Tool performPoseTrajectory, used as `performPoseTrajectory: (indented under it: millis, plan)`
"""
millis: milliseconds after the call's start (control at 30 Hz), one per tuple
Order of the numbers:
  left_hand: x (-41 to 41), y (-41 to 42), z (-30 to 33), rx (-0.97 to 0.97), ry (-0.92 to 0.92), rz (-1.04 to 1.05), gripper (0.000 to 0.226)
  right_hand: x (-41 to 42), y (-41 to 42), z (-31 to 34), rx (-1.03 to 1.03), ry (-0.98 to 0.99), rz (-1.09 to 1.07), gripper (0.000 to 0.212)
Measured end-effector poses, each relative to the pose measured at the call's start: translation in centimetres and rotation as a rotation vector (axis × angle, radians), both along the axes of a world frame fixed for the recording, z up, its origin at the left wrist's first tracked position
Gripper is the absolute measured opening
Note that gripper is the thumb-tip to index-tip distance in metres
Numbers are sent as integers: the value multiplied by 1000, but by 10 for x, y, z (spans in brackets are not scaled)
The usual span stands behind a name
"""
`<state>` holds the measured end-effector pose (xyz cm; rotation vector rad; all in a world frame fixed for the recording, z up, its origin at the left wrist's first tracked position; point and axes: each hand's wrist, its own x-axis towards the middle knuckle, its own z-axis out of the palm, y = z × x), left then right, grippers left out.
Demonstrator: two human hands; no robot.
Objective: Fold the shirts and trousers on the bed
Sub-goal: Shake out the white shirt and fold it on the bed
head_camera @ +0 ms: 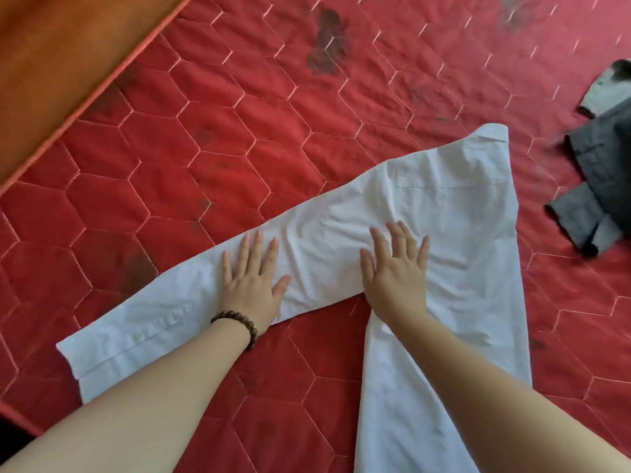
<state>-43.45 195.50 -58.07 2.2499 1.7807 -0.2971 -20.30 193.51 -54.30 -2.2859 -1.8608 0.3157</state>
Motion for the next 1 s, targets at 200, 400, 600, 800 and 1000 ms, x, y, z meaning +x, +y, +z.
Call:
performPoseTrajectory:
  millis: [200, 400, 600, 800, 1000]
  plan:
    - [-45, -25, -8, 53, -40, 73, 69, -118, 13, -26, -151, -17, 460, 58]
    - [-116, -54, -9, 56, -1, 124, 71, -145, -2, -49, -218, -114, 444, 62]
    - [-178, -83, -2, 67, 13, 177, 77, -177, 0, -39, -178, -161, 333, 62]
    - [-200, -107, 4, 68, -29, 136, 96, -266, -23, -39, -148, -30, 702, 60]
    - [-232, -112, -2, 120, -40, -30, 72, -274, -27, -49, -186, -76, 710, 62]
